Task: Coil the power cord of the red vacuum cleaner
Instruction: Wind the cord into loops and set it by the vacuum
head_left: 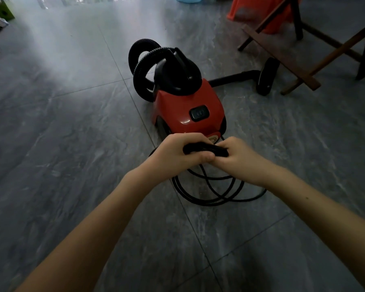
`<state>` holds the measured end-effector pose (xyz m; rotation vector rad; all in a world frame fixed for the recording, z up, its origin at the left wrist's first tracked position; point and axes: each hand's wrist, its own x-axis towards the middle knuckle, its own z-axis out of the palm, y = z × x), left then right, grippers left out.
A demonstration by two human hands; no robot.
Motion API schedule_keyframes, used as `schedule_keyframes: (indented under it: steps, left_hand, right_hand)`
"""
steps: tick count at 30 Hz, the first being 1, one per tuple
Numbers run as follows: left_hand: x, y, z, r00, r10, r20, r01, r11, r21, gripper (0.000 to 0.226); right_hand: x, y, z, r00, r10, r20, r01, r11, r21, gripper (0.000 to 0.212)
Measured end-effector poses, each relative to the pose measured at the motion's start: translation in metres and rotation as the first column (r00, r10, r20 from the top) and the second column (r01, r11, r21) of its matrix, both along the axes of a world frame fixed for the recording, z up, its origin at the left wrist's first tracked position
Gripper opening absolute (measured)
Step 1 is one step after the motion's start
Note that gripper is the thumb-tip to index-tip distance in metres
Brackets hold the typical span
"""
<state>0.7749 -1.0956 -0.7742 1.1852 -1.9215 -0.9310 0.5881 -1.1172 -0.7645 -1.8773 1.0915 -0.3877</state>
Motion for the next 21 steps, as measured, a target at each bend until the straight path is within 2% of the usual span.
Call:
schedule_keyframes:
  steps: [2, 4, 6, 8, 10, 11, 13, 16, 21]
  left_hand:
    - [0.005, -0.003, -0.005, 0.998, 0.030, -0.062, -0.026, 0.998, 0.057, 0.016]
    - [0.006, -0.005, -0.008, 0.997, 0.054, -0.049, -0.050, 0.995, 0.085, 0.011]
    - [0.006, -0.006, -0.008, 0.992, 0.085, -0.089, -0.066, 0.978, 0.199, 0.013]
    - [0.008, -0.005, -0.006, 0.974, 0.071, -0.214, 0.006, 0.942, 0.337, 0.019]
    - [0.010, -0.003, -0.002, 0.940, -0.008, -0.340, 0.147, 0.910, 0.387, 0.021]
    - [0.011, -0.002, 0.000, 0.915, -0.038, -0.401, 0.209, 0.896, 0.393, 0.022]
    - [0.010, -0.001, 0.002, 0.895, -0.005, -0.445, 0.202, 0.896, 0.396, 0.023]
    - [0.008, -0.001, 0.002, 0.917, 0.081, -0.390, 0.069, 0.932, 0.357, 0.025]
    - [0.010, -0.001, 0.002, 0.925, 0.121, -0.359, 0.000, 0.948, 0.320, 0.021]
  right_hand:
    - [-0.004, 0.002, -0.006, 0.990, -0.084, 0.112, 0.089, 0.995, -0.040, 0.040]
    - [-0.007, 0.003, -0.012, 0.952, -0.199, 0.231, 0.212, 0.977, -0.033, 0.044]
    - [-0.007, 0.006, -0.016, 0.904, -0.289, 0.315, 0.315, 0.949, -0.034, 0.049]
    - [-0.005, 0.010, -0.017, 0.862, -0.340, 0.377, 0.377, 0.926, -0.028, 0.048]
    - [-0.005, 0.011, -0.018, 0.826, -0.369, 0.426, 0.411, 0.912, -0.009, 0.040]
    - [-0.005, 0.010, -0.018, 0.820, -0.371, 0.436, 0.416, 0.909, -0.008, 0.038]
    - [-0.008, 0.008, -0.021, 0.824, -0.350, 0.446, 0.393, 0.920, -0.003, 0.041]
    - [-0.014, 0.002, -0.025, 0.881, -0.266, 0.392, 0.297, 0.955, -0.018, 0.041]
    - [-0.021, -0.005, -0.019, 0.961, -0.125, 0.245, 0.137, 0.990, -0.031, 0.027]
